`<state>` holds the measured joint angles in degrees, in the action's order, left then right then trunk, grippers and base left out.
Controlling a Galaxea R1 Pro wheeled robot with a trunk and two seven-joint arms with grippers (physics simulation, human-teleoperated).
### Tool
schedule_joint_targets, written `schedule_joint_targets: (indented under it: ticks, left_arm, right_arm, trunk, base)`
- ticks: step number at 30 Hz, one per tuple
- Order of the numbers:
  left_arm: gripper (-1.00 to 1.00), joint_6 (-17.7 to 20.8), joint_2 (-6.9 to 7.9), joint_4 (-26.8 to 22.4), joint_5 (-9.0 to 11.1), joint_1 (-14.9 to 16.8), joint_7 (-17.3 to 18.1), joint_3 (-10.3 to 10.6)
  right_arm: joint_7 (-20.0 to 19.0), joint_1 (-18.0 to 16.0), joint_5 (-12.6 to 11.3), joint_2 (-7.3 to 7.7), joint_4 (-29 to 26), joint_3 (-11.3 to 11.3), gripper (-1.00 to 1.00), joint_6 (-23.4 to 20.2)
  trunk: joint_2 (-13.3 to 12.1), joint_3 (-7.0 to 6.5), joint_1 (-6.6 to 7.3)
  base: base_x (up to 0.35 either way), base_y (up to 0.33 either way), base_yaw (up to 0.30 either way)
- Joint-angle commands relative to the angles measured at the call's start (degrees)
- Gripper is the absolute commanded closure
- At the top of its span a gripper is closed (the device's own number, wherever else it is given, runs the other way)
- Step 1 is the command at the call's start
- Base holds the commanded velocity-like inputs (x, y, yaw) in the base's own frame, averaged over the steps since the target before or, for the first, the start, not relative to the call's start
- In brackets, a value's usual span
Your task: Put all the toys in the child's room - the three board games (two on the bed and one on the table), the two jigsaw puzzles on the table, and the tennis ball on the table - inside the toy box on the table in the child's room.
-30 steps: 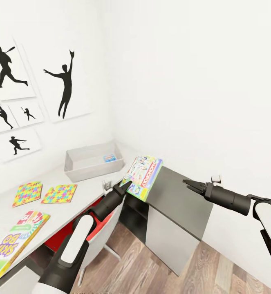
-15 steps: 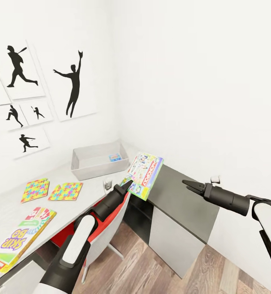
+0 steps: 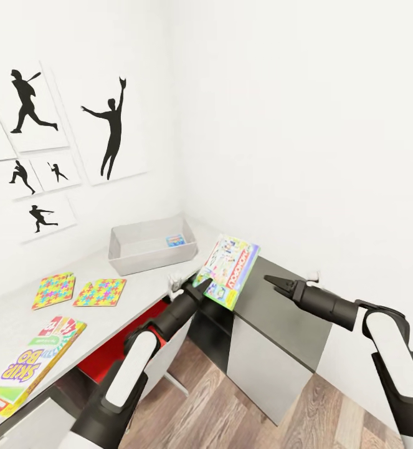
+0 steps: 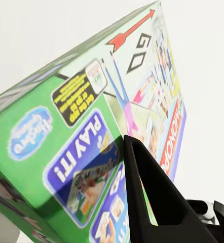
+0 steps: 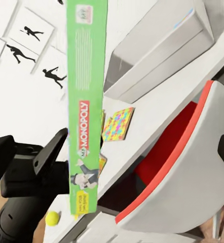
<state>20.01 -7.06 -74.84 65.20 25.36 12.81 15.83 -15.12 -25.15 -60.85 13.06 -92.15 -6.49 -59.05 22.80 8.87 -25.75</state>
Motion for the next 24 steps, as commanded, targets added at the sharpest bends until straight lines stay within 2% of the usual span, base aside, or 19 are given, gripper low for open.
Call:
schedule_joint_targets:
  ticks: [1, 7, 12, 24]
  left_arm:
    - [1.00, -0.1, -0.03, 0.1, 0.4, 0.1, -0.4, 0.4]
    - [1.00, -2.3, -0.11, 0.2, 0.4, 0.2, -2.9, 3.0]
    - [1.00, -3.3, -0.15, 0.2, 0.5, 0.2, -4.0, 4.3]
    - [1.00, -4.1, -0.30, 0.3, 0.4, 0.2, -4.7, 5.1]
  right_arm:
    - [-0.3, 0.0, 0.6, -0.12, 0.0, -0.1, -1.00, -0.2]
    - [0.6, 0.0, 0.8, -0.43, -0.2, -0.1, -1.00, -0.1]
    - [0.8, 0.0, 0.8, -0.50, -0.2, -0.2, -1.00, 0.0]
    - [0.9, 0.0, 0.8, -0.54, -0.2, -0.2, -1.00, 0.0]
  trunk:
    - [0.1, 0.12, -0.03]
    - [0.1, 0.12, -0.03]
    - [0.1, 0.12, -0.03]
    - [0.1, 0.12, -0.03]
  base:
    - [0.000, 0.000, 0.000]
    - [0.000, 0.000, 0.000]
    - [0.000, 0.000, 0.000]
    - [0.000, 0.000, 0.000]
